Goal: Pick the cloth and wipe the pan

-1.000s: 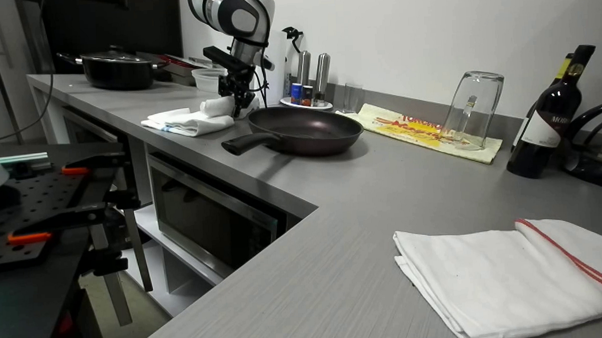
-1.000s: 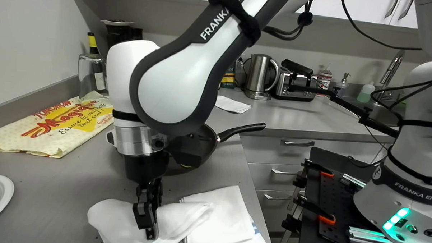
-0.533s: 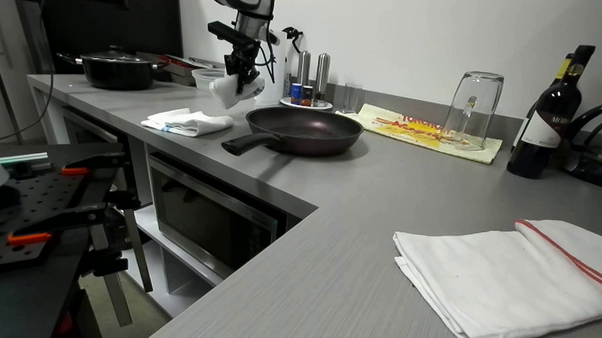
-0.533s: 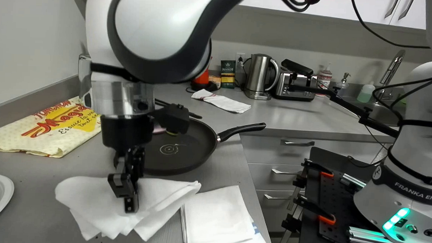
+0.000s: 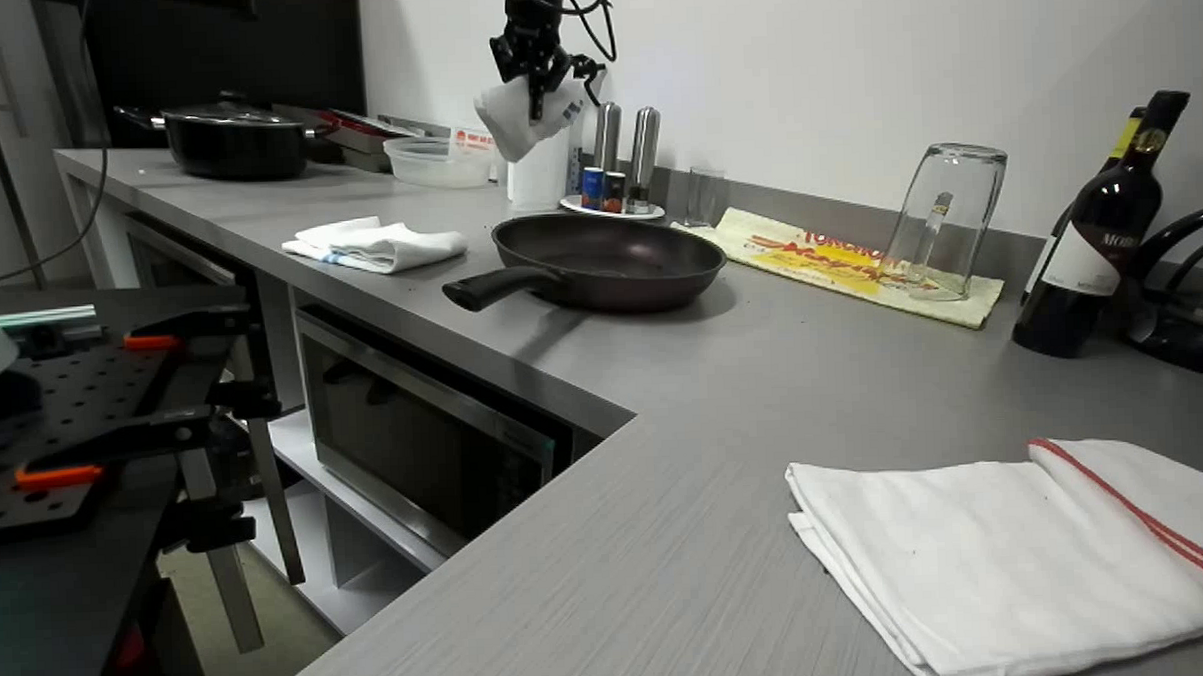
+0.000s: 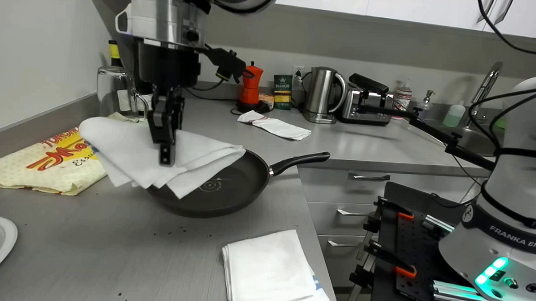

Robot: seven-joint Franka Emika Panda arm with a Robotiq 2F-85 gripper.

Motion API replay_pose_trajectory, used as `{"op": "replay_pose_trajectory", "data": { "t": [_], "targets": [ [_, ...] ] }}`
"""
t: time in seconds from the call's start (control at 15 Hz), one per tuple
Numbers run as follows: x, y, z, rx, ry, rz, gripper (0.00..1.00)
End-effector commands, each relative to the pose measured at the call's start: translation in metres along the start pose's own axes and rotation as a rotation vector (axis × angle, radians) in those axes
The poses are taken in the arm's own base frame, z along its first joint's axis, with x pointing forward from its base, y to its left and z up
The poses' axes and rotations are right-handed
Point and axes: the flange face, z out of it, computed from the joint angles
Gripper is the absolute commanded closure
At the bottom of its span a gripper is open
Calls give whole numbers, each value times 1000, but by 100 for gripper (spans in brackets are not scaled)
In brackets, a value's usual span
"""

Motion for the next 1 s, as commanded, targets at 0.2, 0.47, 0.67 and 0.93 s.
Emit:
{"op": "replay_pose_trajectory", "data": {
  "t": [0.2,0.47,0.67,0.93],
  "targets": [
    [-31,67,17,65,-73,92,95],
    [-44,106,38,185,-87,187,95],
    [-54,126,55,300,-89,235,95],
    [-62,135,81,479,-83,253,95]
  ]
}}
